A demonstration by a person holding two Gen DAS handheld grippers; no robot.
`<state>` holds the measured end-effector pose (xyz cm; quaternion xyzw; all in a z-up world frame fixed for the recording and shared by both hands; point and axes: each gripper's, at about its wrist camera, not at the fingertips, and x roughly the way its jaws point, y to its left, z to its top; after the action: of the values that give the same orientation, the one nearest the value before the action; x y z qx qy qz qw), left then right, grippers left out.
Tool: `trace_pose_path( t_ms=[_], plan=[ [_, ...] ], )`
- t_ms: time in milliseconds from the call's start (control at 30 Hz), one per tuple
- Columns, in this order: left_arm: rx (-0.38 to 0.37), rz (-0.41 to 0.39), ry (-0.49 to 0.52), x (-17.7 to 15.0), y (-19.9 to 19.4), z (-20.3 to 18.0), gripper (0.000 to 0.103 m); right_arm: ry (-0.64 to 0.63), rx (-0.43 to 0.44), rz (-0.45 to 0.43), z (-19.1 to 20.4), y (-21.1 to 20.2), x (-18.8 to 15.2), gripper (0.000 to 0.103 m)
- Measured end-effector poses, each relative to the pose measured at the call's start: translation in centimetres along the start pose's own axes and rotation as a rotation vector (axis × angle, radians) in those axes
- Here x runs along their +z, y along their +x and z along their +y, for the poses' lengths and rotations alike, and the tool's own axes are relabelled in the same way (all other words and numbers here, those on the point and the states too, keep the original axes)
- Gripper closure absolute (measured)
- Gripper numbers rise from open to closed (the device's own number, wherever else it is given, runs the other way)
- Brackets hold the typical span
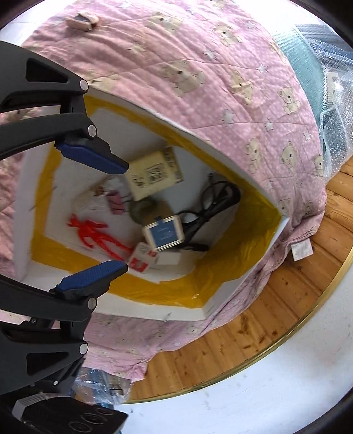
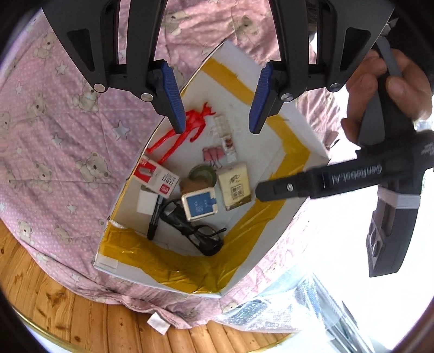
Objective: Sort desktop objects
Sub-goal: 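Withdraw both open tools above the filled box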
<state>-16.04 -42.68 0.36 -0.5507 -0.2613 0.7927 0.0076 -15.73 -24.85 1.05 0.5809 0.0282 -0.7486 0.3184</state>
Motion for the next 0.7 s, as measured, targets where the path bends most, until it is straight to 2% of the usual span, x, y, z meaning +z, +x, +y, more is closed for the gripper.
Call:
trace_pose_path(
  t_ms=[267, 433, 700],
  plan=[
    [0.0, -0.016, 0.037, -2.7, -2.4, -0.7, 0.036, -0.036, -0.038, 0.038, 2.6, -0.3, -2.1, 0.051],
    [0.002, -0.046, 0.053, -3.6, -4.4, -0.8, 0.033, -0.061, -0.119, 0.06, 3.7, -0.6, -3.1, 0.051],
    [0.0, -0.076, 0.08, -5.2, -6.5, -1.3, 0.033, -0.083, -0.132, 0.065, 5.0, -1.5, -4.1, 0.051]
  ],
)
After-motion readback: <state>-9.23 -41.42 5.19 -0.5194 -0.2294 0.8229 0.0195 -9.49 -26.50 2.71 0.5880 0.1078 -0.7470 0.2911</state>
